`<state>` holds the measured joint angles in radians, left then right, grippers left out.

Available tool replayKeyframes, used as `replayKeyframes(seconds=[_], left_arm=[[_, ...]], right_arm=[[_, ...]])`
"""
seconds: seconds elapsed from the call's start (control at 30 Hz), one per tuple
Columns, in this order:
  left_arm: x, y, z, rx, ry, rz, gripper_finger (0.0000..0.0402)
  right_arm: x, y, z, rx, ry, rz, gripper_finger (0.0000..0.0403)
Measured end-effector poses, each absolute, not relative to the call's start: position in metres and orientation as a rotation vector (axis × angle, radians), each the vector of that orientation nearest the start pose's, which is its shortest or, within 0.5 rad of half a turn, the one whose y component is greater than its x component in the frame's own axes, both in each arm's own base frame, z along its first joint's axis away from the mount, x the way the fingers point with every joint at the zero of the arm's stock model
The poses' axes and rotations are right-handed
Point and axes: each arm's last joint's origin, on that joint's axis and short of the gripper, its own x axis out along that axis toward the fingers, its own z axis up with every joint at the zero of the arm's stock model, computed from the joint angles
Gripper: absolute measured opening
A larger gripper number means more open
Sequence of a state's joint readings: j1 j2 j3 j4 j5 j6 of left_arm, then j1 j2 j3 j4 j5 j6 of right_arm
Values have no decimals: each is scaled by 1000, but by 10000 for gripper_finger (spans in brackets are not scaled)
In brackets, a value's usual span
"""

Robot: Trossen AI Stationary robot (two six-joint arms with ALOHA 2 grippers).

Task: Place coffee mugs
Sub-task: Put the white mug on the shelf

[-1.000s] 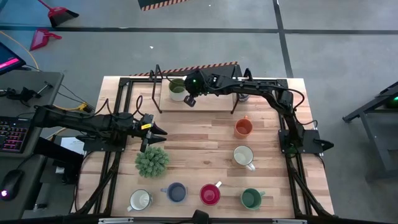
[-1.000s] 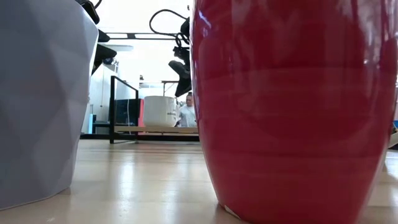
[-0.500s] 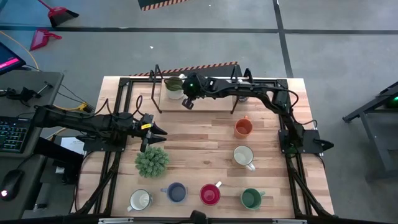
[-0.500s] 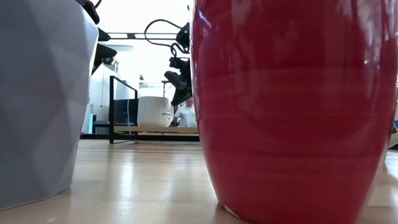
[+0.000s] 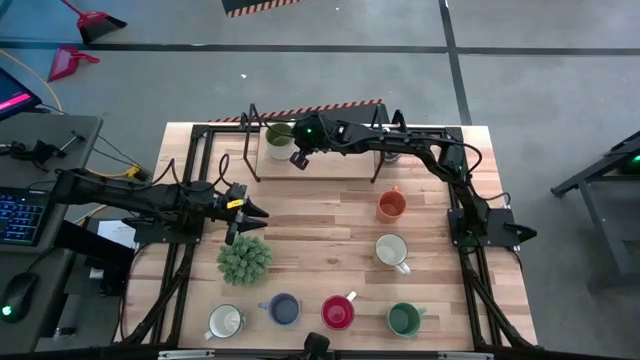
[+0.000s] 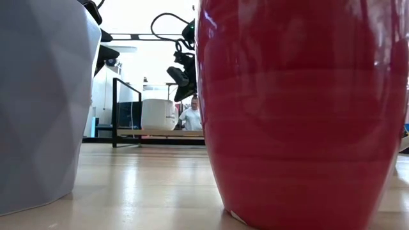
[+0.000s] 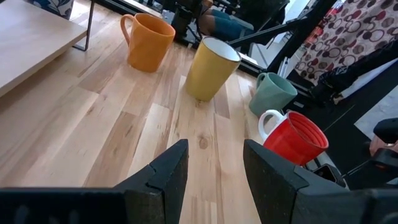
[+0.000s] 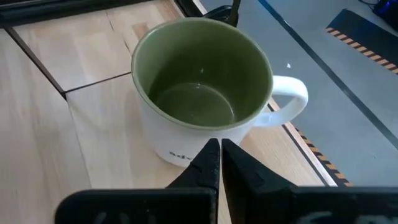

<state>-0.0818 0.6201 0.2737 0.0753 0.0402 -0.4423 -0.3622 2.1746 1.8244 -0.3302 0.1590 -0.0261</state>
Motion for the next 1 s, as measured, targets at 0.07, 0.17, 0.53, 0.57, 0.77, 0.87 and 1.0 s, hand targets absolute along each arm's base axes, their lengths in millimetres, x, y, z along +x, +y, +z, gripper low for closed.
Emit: replayKeyframes(seconds=[0.07, 0.17, 0.53, 0.57, 0.77, 0.87, 1.0], left_arm=[[148, -13, 204, -431, 293, -59, 142], [149, -13, 204, -427, 293, -58, 142], [149, -13, 204, -426, 292, -57, 142], [149, -13, 204, -426, 292, -57, 142], [149, -13, 204, -425, 292, -57, 142], [149, -13, 204, -425, 292, -57, 142], [149, -13, 204, -424, 292, -57, 142]], right_arm=[[462, -180, 233, 45, 684, -491, 0], [463, -180, 234, 43, 670, -491, 0], [464, -180, 236, 54, 651, -452, 0], [464, -179, 235, 55, 651, -448, 0], [464, -181, 235, 60, 649, -510, 0], [466, -181, 230, 75, 646, -498, 0], [469, -180, 223, 88, 651, -459, 0]])
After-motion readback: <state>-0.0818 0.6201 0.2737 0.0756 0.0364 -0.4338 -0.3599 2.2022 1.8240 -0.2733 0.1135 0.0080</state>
